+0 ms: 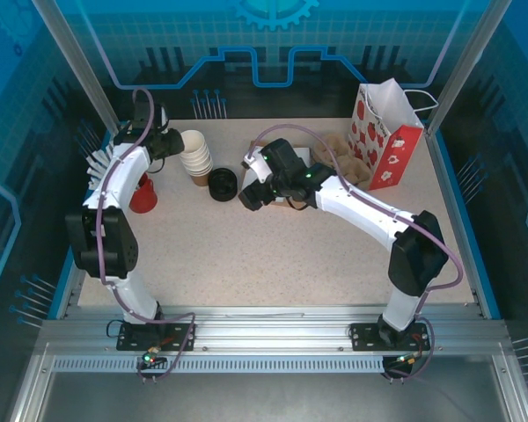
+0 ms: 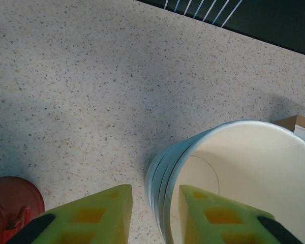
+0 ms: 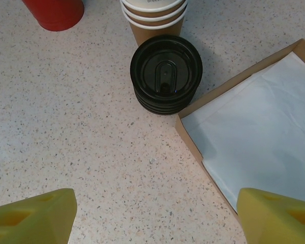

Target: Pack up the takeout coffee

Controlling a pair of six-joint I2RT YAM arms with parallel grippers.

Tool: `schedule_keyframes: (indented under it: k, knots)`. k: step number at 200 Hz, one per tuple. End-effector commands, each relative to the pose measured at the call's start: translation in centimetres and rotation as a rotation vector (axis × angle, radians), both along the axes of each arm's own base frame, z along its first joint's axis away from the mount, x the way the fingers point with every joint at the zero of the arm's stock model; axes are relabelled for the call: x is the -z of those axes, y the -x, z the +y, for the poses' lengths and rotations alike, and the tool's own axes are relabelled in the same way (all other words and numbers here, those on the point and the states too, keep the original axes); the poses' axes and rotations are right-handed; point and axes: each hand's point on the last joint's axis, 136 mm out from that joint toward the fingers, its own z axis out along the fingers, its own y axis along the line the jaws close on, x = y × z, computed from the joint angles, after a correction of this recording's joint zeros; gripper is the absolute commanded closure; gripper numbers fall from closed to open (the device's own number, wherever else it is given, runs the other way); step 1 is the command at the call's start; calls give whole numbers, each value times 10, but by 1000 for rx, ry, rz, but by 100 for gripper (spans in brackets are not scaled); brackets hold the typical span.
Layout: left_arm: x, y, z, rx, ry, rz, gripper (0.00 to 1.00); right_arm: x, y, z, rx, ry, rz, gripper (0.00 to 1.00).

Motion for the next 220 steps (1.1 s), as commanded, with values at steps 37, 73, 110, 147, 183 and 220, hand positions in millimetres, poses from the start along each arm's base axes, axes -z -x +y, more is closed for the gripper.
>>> schedule_keyframes:
  k: [37, 73, 110, 147, 183, 220]
  knots:
    - [-5, -6, -1, 36, 2, 7, 79, 17, 8, 13, -22, 56, 30, 17]
    - [0, -6, -1, 39, -5, 19, 83, 25, 10, 14, -24, 77, 38, 16]
    - [-2, -7, 0, 40, -15, 17, 85, 26, 11, 15, -26, 83, 38, 16]
    - [-6, -7, 1, 45, -22, 13, 88, 27, 11, 15, -27, 86, 41, 16]
    - [-8, -7, 2, 46, -33, 18, 91, 28, 11, 15, -27, 88, 44, 16]
    - [-27, -7, 3, 44, -45, -14, 91, 24, 13, 14, -26, 82, 43, 17]
